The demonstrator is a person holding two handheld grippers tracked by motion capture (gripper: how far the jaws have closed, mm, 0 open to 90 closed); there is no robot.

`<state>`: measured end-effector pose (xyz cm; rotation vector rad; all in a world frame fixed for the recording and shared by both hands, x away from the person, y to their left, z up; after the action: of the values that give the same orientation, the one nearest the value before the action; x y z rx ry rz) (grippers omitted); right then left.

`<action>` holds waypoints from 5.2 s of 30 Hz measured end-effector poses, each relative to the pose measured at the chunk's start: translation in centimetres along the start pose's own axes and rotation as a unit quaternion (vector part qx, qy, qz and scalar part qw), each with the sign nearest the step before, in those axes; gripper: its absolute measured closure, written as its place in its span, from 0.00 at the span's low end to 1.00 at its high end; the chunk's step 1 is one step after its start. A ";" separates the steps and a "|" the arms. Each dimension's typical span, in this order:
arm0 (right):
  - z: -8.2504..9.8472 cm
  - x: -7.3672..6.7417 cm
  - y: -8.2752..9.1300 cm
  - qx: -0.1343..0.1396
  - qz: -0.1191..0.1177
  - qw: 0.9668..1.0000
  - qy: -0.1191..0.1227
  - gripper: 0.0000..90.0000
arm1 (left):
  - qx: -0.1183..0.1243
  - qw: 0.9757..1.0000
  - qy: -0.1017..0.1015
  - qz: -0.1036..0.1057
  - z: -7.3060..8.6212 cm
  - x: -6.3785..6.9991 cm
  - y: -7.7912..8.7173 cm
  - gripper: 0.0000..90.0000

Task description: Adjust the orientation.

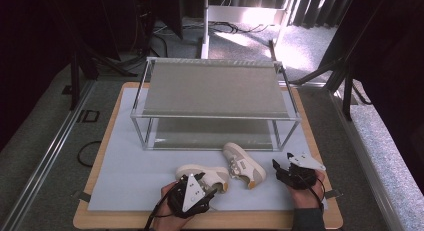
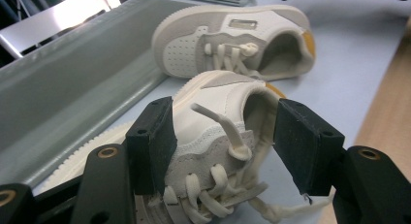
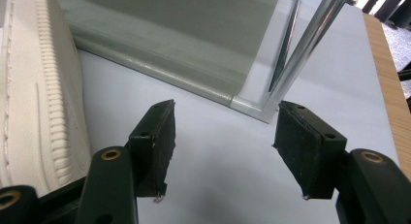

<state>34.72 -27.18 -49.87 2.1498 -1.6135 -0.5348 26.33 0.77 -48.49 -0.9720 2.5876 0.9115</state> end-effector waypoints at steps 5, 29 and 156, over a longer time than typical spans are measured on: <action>0.0 0.0 0.0 0.000 0.000 1.000 0.001 0.44 | -0.009 1.000 -0.001 -0.010 -0.2 -0.9 -0.7 0.45; 0.0 0.1 -0.1 -0.001 0.001 1.000 0.001 0.44 | -0.020 0.994 0.109 0.025 0.3 -5.6 -4.4 0.48; -2.0 -3.8 0.6 -0.003 -0.145 0.989 0.000 0.54 | -0.037 0.996 0.070 0.029 -1.5 -2.0 -7.2 0.69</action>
<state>34.31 -23.46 -47.63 2.3940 -1.3032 -0.6247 32.59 -3.40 -49.94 -1.0181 2.7291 0.9957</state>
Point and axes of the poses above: each handheld gripper's, and its own axes: y roughly backward along the jaws, z roughly out of its underside, x roughly to its right, the point moved 8 cm from there along -y, roughly forward along the jaws, and after that the axes turned 14 degrees about -y, right-handed, at the moved point
